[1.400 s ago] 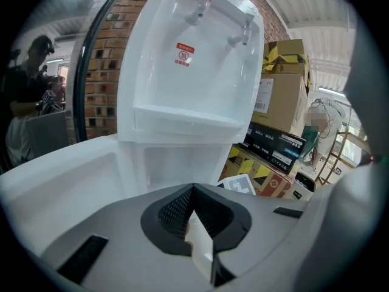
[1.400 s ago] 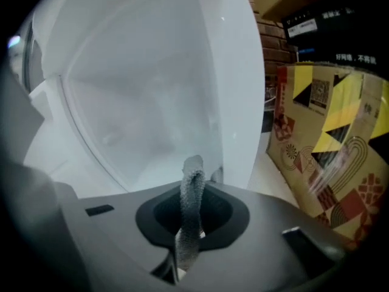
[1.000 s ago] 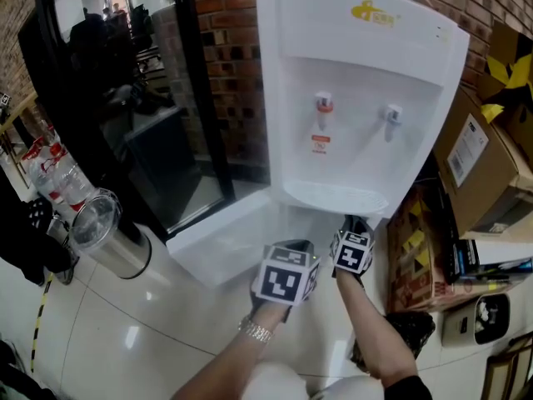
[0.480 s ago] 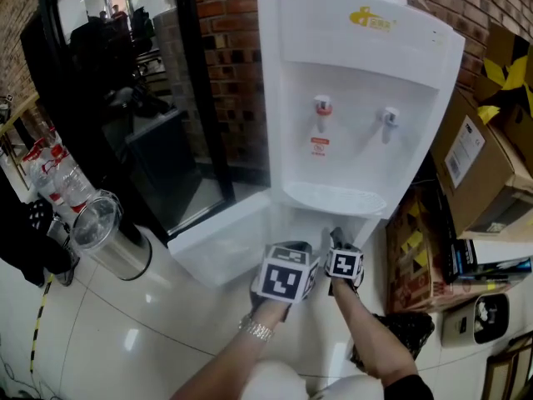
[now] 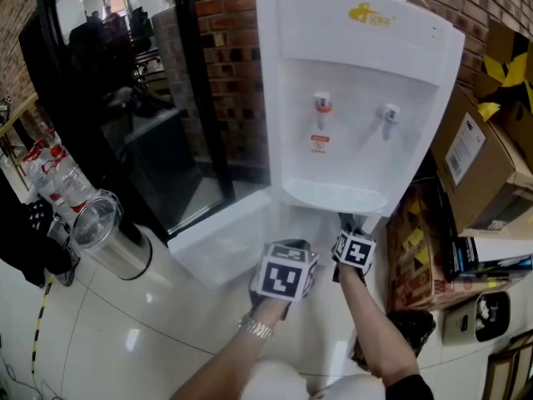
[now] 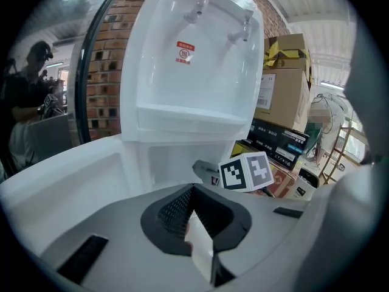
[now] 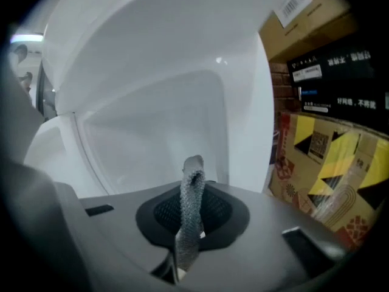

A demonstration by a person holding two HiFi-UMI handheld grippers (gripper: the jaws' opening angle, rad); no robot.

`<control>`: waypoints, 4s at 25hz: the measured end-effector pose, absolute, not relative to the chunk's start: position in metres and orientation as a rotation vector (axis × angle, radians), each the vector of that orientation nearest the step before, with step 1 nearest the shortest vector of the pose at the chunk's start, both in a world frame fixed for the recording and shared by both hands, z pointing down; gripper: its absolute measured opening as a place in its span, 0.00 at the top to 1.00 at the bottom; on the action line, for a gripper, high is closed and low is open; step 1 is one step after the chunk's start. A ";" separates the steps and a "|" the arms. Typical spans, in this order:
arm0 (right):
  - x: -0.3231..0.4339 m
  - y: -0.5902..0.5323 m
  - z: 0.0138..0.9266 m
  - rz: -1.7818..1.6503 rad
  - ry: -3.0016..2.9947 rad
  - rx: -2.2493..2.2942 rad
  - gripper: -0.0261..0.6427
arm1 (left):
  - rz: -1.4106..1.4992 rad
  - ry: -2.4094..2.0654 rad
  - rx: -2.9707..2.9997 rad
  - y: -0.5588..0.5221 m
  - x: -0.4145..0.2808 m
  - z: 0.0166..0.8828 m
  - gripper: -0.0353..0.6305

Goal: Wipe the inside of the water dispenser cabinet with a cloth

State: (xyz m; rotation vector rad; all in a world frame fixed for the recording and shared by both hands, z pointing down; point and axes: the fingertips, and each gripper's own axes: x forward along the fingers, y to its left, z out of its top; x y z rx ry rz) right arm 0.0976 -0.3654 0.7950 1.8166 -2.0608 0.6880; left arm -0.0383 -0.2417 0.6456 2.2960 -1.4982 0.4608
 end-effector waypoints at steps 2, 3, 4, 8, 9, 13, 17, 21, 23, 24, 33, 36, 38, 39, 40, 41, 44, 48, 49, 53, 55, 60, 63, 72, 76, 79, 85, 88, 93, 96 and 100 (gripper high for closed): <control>0.098 -0.358 0.826 0.796 -2.018 1.747 0.93 | 0.451 -1.505 2.297 -0.242 -0.039 0.643 0.94; 0.095 -0.354 0.843 0.846 -2.004 1.698 0.93 | 0.446 -1.508 2.299 -0.243 -0.039 0.642 0.94; 0.090 -0.351 0.857 0.880 -1.998 1.655 0.93 | 0.445 -1.509 2.305 -0.243 -0.038 0.640 0.94; 0.070 -0.350 0.883 0.900 -2.019 1.555 0.93 | 0.459 -1.520 2.305 -0.245 -0.042 0.642 0.94; 0.063 -0.351 0.885 0.890 -2.032 1.534 0.93 | 0.459 -1.525 2.299 -0.246 -0.045 0.643 0.94; 0.021 -0.348 0.889 0.810 -2.104 1.427 0.93 | 0.442 -1.552 2.267 -0.250 -0.057 0.647 0.94; -0.029 -0.350 0.868 0.739 -2.255 1.348 0.93 | 0.448 -1.569 2.255 -0.254 -0.063 0.651 0.94; -0.049 -0.356 0.873 0.735 -2.305 1.306 0.93 | 0.457 -1.605 2.241 -0.257 -0.072 0.653 0.94; -0.041 -0.361 0.895 0.770 -2.258 1.305 0.93 | 0.458 -1.617 2.233 -0.258 -0.076 0.655 0.94; -0.033 -0.365 0.901 0.768 -2.233 1.323 0.93 | 0.460 -1.617 2.231 -0.258 -0.077 0.656 0.94; 0.070 -0.394 0.881 0.586 -1.975 1.681 0.93 | 0.441 -1.580 2.233 -0.262 -0.069 0.661 0.94; 0.067 -0.390 0.864 0.619 -2.021 1.697 0.93 | 0.425 -1.569 2.238 -0.263 -0.064 0.660 0.94; 0.045 -0.388 0.851 0.626 -2.101 1.645 0.93 | 0.437 -1.566 2.238 -0.264 -0.062 0.662 0.94; 0.032 -0.385 0.849 0.635 -2.133 1.601 0.93 | 0.447 -1.562 2.235 -0.265 -0.062 0.665 0.94; 0.020 -0.380 0.854 0.650 -2.149 1.549 0.93 | 0.460 -1.558 2.229 -0.265 -0.062 0.668 0.94; 0.007 -0.374 0.862 0.666 -2.158 1.492 0.93 | 0.474 -1.555 2.221 -0.264 -0.063 0.672 0.94; -0.034 -0.363 0.869 0.646 -2.247 1.358 0.93 | 0.495 -1.563 2.194 -0.262 -0.069 0.677 0.94; -0.044 -0.367 0.877 0.630 -2.266 1.338 0.93 | 0.510 -1.582 2.165 -0.262 -0.076 0.680 0.95; -0.034 -0.368 0.890 0.646 -2.218 1.343 0.93 | 0.512 -1.584 2.162 -0.263 -0.077 0.680 0.95; 0.012 -0.380 0.893 0.567 -2.108 1.452 0.93 | 0.535 -1.590 2.156 -0.263 -0.078 0.684 0.95; 0.042 -0.384 0.893 0.572 -2.029 1.538 0.93 | 0.528 -1.584 2.164 -0.266 -0.074 0.684 0.94; 0.059 -0.388 0.861 0.567 -2.050 1.679 0.93 | 0.554 -1.551 2.164 -0.266 -0.065 0.689 0.94; 0.023 -0.381 0.854 0.610 -2.160 1.577 0.93 | 0.558 -1.548 2.167 -0.267 -0.063 0.690 0.95; -0.010 -0.370 0.895 0.592 -2.162 1.402 0.93 | 0.504 -1.547 2.173 -0.262 -0.073 0.680 0.94; 0.067 -0.379 0.910 0.649 -1.953 1.641 0.93 | 0.482 -1.548 2.183 -0.263 -0.074 0.675 0.94; 0.085 -0.376 0.900 0.652 -1.916 1.745 0.93 | 0.481 -1.531 2.194 -0.264 -0.067 0.676 0.94; -0.002 -0.373 0.866 0.547 -2.240 1.542 0.93 | 0.489 -1.528 2.194 -0.265 -0.067 0.679 0.94; -0.050 -0.361 0.870 0.534 -2.362 1.326 0.93 | 0.488 -1.538 2.183 -0.264 -0.073 0.680 0.95; -0.031 -0.363 0.909 0.571 -2.227 1.297 0.93 | 0.480 -1.541 2.182 -0.262 -0.077 0.678 0.94; 0.037 -0.373 0.921 0.608 -2.015 1.513 0.93 | 0.464 -1.534 2.183 -0.263 -0.076 0.677 0.94; 0.082 -0.380 0.904 0.616 -1.942 1.709 0.93 | 0.460 -1.518 2.197 -0.267 -0.067 0.677 0.95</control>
